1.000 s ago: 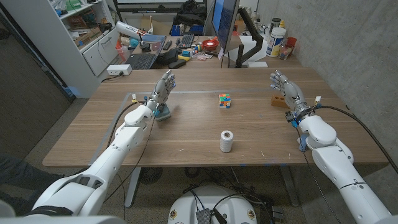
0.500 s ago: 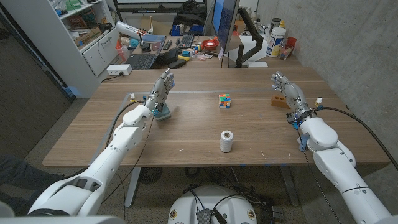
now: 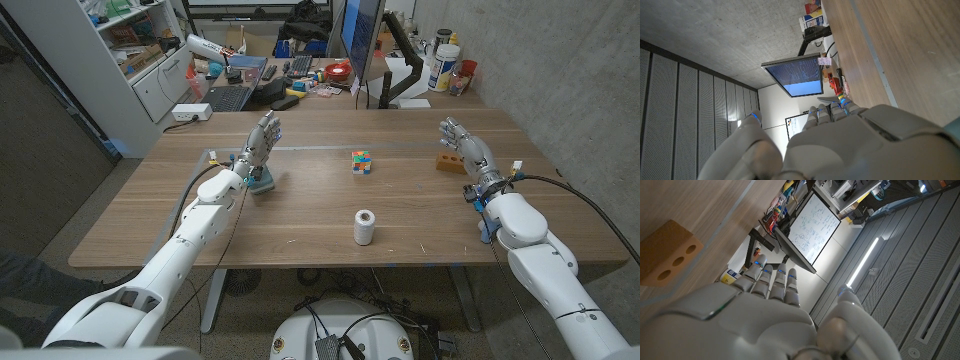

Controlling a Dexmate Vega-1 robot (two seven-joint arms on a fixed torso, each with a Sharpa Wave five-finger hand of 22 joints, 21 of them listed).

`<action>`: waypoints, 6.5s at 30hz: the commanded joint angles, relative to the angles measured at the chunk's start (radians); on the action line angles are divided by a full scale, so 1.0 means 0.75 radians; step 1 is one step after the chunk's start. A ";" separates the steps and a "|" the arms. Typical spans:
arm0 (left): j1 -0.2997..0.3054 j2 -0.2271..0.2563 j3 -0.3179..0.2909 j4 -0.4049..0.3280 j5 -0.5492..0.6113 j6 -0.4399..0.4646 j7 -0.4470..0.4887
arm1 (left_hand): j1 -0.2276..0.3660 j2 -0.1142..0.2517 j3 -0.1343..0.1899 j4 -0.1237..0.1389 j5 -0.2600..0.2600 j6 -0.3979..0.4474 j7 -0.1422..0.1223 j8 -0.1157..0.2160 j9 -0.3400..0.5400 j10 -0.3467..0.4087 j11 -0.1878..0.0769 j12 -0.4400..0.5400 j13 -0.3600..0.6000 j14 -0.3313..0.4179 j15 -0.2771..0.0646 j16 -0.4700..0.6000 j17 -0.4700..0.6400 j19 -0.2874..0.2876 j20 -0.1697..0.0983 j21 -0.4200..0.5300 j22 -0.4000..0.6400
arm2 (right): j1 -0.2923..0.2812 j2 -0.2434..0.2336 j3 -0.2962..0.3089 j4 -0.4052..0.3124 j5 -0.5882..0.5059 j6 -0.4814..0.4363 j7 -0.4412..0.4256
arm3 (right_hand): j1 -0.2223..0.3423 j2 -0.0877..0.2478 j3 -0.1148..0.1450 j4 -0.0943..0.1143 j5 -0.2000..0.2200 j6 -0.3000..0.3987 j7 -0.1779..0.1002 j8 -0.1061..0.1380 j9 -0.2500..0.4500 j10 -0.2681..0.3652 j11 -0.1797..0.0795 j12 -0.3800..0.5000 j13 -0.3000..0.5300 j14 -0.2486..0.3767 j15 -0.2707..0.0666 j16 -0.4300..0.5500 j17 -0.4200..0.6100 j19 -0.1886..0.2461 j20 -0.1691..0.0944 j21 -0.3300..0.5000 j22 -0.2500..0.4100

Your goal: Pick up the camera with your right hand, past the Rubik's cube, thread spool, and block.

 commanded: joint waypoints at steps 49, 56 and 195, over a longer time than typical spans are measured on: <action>-0.019 -0.024 0.018 0.024 0.009 -0.010 0.007 | 0.017 0.011 -0.019 0.000 0.011 0.007 0.001 -0.001 0.008 -0.006 -0.005 0.003 0.006 -0.003 0.001 0.001 0.005 0.009 -0.041 -0.030 0.003 | -0.266 0.079 0.141 -0.216 -0.117 -0.049 -0.105 | 0.035 0.000 -0.007 -0.022 0.003 -0.005 -0.012 0.004 0.004 0.010 -0.005 -0.007 0.002 0.022 -0.001 -0.006 0.003 0.024 -0.018 -0.038 0.005; -0.032 -0.022 0.019 0.040 0.007 -0.005 -0.008 | 0.018 0.012 -0.021 0.001 0.011 0.008 0.001 0.000 0.008 -0.007 -0.004 0.003 0.007 -0.003 0.001 0.001 0.005 0.010 -0.040 -0.033 0.004 | -0.289 0.081 0.147 -0.235 -0.134 -0.062 -0.095 | 0.039 -0.001 -0.008 -0.025 0.003 -0.005 -0.012 0.004 0.004 0.012 -0.007 -0.006 0.002 0.023 -0.001 -0.006 0.003 0.029 -0.019 -0.041 0.005; -0.006 -0.001 0.064 -0.095 0.050 0.091 0.037 | 0.033 0.032 -0.061 0.003 0.015 0.013 0.006 -0.001 0.009 -0.010 0.007 0.001 0.006 -0.005 0.005 -0.002 0.005 0.030 -0.050 -0.092 0.006 | -0.698 0.276 0.265 -0.657 -0.945 -0.340 -0.191 | 0.217 -0.057 -0.023 -0.114 0.056 0.050 -0.076 0.008 0.006 0.084 -0.070 0.000 0.002 0.116 -0.062 -0.006 0.003 0.110 -0.030 -0.162 0.007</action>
